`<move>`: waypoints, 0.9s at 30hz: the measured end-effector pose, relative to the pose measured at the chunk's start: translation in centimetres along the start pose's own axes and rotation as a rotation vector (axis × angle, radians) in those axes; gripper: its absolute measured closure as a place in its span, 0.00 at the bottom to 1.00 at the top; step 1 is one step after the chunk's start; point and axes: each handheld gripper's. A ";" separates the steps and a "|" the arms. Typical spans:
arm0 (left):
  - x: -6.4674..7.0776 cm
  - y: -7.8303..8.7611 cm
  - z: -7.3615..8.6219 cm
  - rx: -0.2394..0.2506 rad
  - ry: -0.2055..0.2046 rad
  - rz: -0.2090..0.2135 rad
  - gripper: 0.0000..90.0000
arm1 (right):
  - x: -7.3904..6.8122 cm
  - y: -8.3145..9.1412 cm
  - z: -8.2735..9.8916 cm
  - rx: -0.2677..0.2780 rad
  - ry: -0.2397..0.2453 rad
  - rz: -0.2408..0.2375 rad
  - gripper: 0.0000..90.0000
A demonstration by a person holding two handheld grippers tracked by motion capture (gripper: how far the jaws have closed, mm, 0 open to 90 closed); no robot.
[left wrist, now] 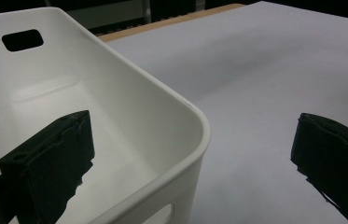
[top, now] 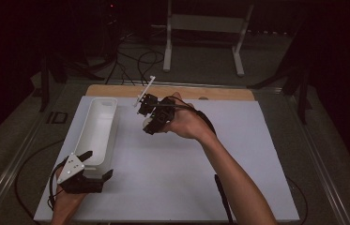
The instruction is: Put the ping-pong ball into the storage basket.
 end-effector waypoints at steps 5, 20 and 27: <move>0.0 0.0 0.0 0.000 0.000 0.001 0.00 | -0.1 -0.1 -0.5 -0.002 0.004 -0.002 0.56; 0.0 0.0 0.0 0.000 0.001 0.002 0.00 | -0.6 -0.5 -1.6 -0.004 0.009 -0.003 0.56; 0.0 0.0 0.0 0.000 0.000 0.001 0.00 | -0.7 -0.8 -2.1 0.000 0.013 -0.008 0.56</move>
Point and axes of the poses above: each handheld gripper's, and its own axes: y roughly backward along the jaws, z roughly out of its underside, x roughly to its right, and after that the axes turned 14 degrees about -z, right-handed
